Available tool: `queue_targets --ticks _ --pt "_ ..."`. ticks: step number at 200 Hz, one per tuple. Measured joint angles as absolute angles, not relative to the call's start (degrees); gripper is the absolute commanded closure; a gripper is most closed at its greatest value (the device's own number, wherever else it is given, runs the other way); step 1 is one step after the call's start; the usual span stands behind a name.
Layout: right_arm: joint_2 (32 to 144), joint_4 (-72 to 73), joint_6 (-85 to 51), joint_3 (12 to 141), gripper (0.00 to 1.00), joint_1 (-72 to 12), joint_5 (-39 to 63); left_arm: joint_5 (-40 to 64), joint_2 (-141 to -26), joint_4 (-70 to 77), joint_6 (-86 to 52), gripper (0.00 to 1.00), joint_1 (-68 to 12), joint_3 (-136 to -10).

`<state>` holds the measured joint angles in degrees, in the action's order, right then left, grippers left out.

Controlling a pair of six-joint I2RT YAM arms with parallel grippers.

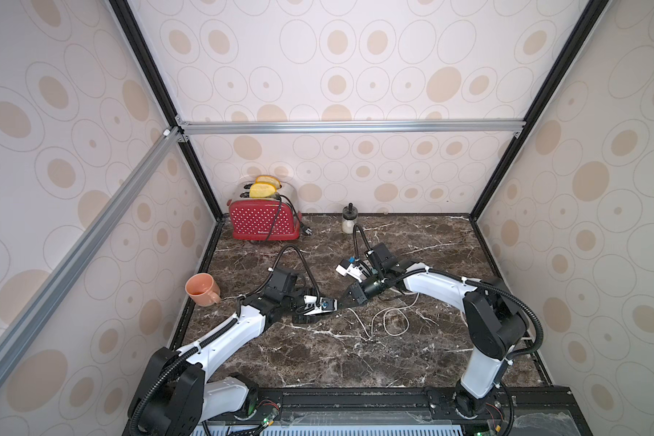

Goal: Charge the electric shaver
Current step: Insert the charging cable into the electric shaver.

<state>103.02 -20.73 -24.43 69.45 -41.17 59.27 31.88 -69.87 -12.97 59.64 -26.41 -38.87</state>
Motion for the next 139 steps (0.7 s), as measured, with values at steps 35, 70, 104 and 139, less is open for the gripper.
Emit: queue_targets --ticks 35,70,104,139 --pt "103.74 -20.14 -26.09 69.49 1.00 -41.10 60.51 31.86 -69.87 -13.08 59.68 1.00 -26.41 -38.85" --pt "104.64 -15.03 -32.88 68.49 1.00 -40.69 62.63 31.05 -69.87 -13.15 59.81 1.00 -26.02 -38.85" --pt "105.08 -13.80 -35.73 68.45 1.00 -40.56 63.16 30.50 -69.84 -12.93 59.79 1.00 -25.96 -38.85" --pt "105.56 -12.05 -38.13 68.36 1.00 -40.51 63.77 30.02 -69.84 -12.80 59.77 1.00 -25.76 -38.85"
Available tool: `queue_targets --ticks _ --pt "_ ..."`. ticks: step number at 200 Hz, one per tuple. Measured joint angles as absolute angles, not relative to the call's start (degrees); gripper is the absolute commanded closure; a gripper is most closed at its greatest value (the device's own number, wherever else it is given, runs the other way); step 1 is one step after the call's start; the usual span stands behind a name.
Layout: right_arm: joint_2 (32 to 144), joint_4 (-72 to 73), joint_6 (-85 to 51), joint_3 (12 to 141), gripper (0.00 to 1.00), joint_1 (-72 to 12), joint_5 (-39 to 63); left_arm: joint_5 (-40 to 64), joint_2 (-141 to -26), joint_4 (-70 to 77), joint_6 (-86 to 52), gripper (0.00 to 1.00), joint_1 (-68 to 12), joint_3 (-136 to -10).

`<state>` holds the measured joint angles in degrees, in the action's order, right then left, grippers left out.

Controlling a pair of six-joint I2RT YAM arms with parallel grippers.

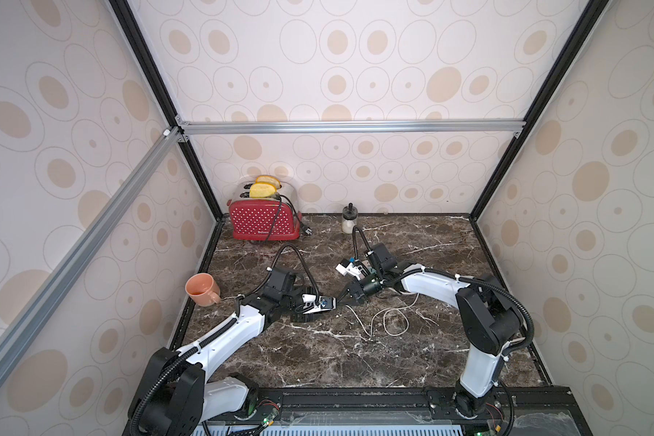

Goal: Charge the electric shaver
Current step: Insert the charging cable into the electric shaver.

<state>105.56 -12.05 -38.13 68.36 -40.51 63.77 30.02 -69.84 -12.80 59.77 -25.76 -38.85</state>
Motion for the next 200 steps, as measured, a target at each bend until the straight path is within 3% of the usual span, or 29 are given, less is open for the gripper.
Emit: queue_targets --ticks 200 --pt "105.16 -13.74 -31.79 67.94 1.00 -39.83 64.86 31.59 -69.87 -12.27 58.78 1.00 -25.82 -38.81"
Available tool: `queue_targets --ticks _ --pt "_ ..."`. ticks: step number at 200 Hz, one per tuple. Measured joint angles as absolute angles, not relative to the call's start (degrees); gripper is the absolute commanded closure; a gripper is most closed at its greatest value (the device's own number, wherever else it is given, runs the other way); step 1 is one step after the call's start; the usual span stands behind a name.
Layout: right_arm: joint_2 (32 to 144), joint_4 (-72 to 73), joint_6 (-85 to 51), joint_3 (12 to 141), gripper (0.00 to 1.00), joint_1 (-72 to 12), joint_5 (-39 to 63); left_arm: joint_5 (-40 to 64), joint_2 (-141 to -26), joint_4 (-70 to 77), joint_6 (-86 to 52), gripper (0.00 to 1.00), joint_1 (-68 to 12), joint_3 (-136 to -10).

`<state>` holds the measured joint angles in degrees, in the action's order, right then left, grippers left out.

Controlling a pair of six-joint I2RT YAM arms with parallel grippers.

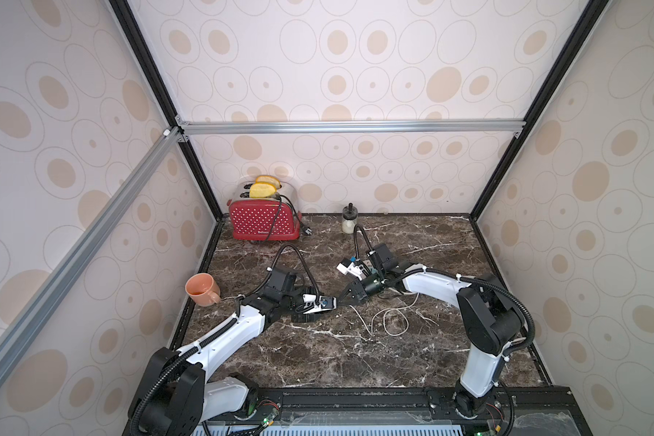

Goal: Charge the electric shaver
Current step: Insert the charging cable into the electric shaver.

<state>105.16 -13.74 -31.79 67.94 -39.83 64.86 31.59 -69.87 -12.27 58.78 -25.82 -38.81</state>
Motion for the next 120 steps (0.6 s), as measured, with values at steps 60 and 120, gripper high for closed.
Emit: queue_targets --ticks 60,120 --pt "107.77 -24.73 -24.03 73.45 1.00 -39.66 66.28 33.04 -69.84 -13.21 58.92 1.00 -25.89 -38.81" --pt "113.12 -38.48 -16.05 83.13 1.00 -39.09 66.78 32.03 -69.41 -13.10 58.92 1.00 -25.78 -38.81"
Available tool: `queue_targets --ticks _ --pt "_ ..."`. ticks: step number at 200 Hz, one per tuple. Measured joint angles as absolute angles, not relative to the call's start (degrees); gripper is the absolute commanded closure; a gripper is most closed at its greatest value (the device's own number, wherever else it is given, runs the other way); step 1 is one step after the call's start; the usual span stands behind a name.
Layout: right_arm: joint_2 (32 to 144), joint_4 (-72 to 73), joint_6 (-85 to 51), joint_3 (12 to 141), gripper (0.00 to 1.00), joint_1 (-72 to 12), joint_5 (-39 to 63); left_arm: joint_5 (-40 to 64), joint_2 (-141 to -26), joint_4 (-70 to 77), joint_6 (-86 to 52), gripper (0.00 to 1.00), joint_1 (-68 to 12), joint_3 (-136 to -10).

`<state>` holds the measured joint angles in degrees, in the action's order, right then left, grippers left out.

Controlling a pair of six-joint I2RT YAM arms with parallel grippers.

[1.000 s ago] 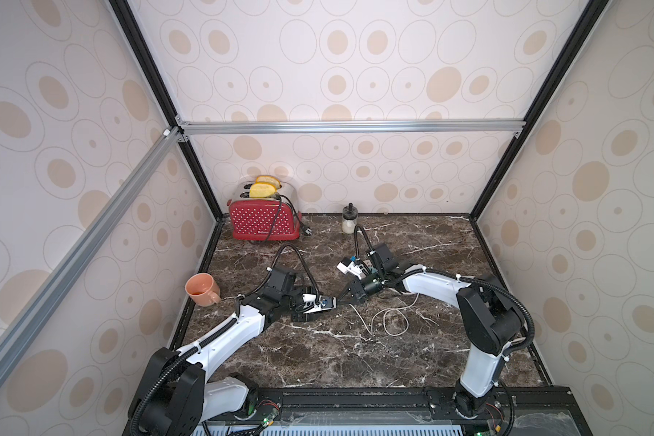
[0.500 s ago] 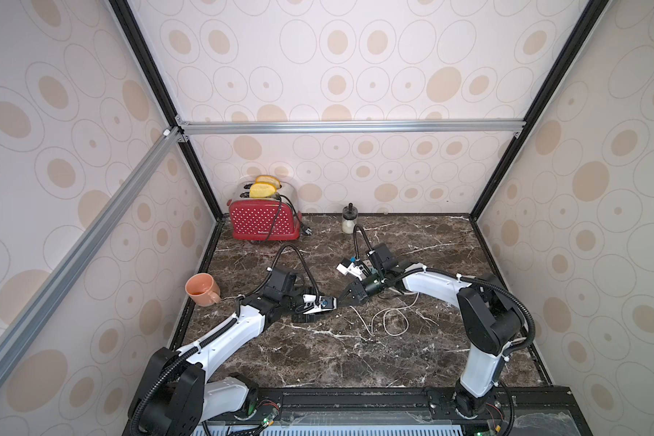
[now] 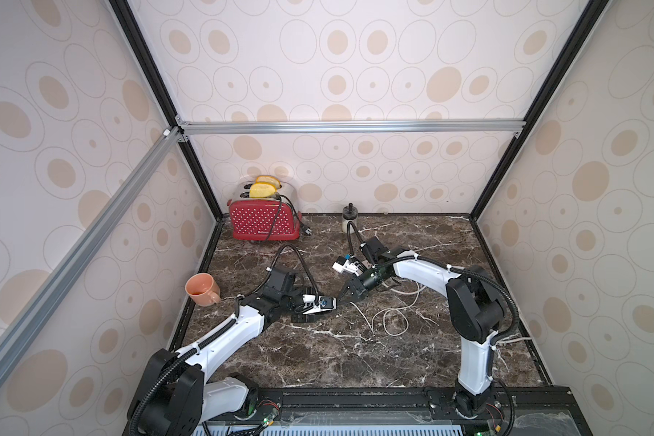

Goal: Charge the electric shaver
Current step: Insert the charging cable into the electric shaver.

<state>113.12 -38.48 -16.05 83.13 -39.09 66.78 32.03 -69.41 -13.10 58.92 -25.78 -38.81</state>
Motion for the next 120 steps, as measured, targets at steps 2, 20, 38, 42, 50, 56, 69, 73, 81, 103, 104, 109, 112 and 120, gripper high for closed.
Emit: queue_targets --ticks 2,20,38,42,50,56,69,73,81,103,104,109,112,120 --pt "113.19 -38.72 -15.90 83.31 1.00 -39.09 66.74 32.01 -69.41 -13.08 58.92 1.00 -25.78 -38.81" --pt "113.32 -40.27 -14.70 83.90 1.00 -39.09 66.52 32.14 -69.41 -12.99 58.94 1.00 -25.78 -38.81" --pt "113.32 -42.15 -12.86 84.53 1.00 -39.09 66.08 32.58 -69.41 -12.91 58.89 1.00 -25.85 -38.81" --pt "113.34 -42.65 -12.47 84.77 1.00 -39.09 65.98 32.71 -69.41 -12.86 58.87 1.00 -25.85 -38.81" --pt "113.34 -43.90 -11.38 85.34 1.00 -39.09 65.63 32.95 -69.41 -12.69 58.83 1.00 -25.89 -38.81" --pt "113.34 -44.66 -10.72 85.76 1.00 -39.09 65.43 33.21 -69.41 -12.43 58.74 1.00 -25.93 -38.81" --pt "113.34 -45.30 -10.09 86.17 1.00 -39.16 65.21 33.36 -69.43 -11.81 58.28 1.00 -26.06 -38.81" --pt "113.34 -45.32 -10.07 86.19 1.00 -39.20 65.12 33.34 -69.43 -11.66 58.11 1.00 -26.09 -38.81" --pt "113.34 -45.23 -10.07 86.19 1.00 -39.27 64.90 33.32 -69.45 -11.46 57.80 1.00 -26.09 -38.81" --pt "112.88 -43.35 -11.53 85.47 1.00 -39.55 64.14 32.91 -69.58 -11.66 57.28 1.00 -26.09 -38.81" --pt "112.81 -43.16 -11.73 85.36 1.00 -39.55 64.12 32.91 -69.58 -11.66 57.25 1.00 -26.09 -38.81" --pt "112.42 -42.15 -12.21 84.66 1.00 -39.57 63.94 32.82 -69.63 -11.70 57.23 1.00 -26.09 -38.81" --pt "112.09 -41.39 -12.86 84.12 1.00 -39.57 63.88 32.77 -69.65 -11.70 57.19 1.00 -26.09 -38.81" --pt "111.18 -39.51 -14.13 82.65 1.00 -39.57 63.64 32.82 -69.69 -11.68 57.14 1.00 -26.11 -38.76"
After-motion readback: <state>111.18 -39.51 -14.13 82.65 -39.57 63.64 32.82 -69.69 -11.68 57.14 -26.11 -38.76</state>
